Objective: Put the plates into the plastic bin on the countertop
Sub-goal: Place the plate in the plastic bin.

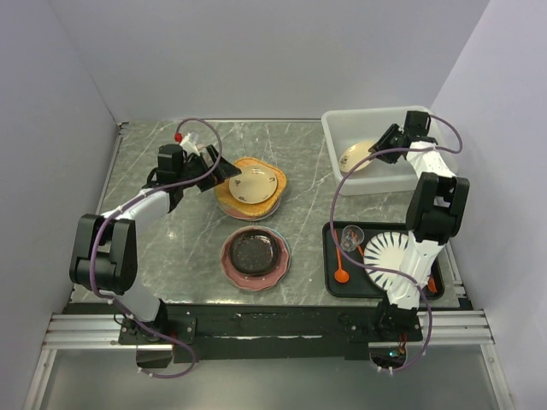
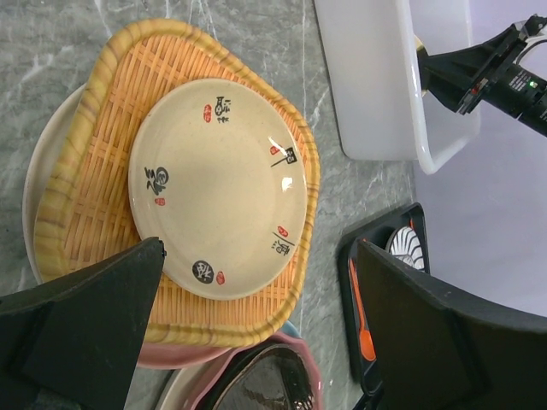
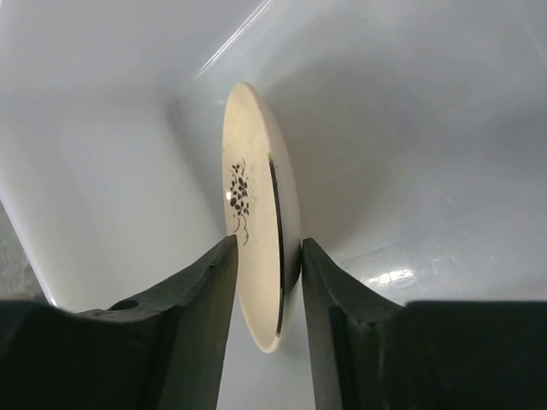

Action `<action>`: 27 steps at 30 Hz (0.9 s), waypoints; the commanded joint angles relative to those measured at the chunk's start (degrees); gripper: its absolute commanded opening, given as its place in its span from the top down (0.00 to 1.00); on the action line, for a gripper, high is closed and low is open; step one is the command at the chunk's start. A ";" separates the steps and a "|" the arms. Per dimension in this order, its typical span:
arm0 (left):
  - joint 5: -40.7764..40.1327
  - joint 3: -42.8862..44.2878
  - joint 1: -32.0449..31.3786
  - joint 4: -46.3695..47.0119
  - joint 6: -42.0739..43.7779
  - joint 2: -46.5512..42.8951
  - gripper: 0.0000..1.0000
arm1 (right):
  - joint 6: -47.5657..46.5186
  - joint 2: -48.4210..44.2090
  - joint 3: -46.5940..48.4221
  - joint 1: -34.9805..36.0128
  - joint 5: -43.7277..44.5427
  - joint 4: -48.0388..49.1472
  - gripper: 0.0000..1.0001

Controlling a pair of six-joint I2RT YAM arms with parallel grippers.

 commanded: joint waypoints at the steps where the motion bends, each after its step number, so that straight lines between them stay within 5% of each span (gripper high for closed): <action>1: 1.34 2.92 -0.13 0.01 1.13 1.07 0.01 | -1.01 1.06 3.73 0.39 -0.08 -0.73 0.53; 13: -0.15 4.94 -0.92 -3.42 2.89 1.77 0.01 | -2.95 -1.84 4.35 2.15 10.63 -3.55 0.23; 27: -2.34 5.99 -1.53 -5.35 4.12 4.23 0.01 | -1.81 -11.06 -1.28 3.20 8.63 1.72 0.20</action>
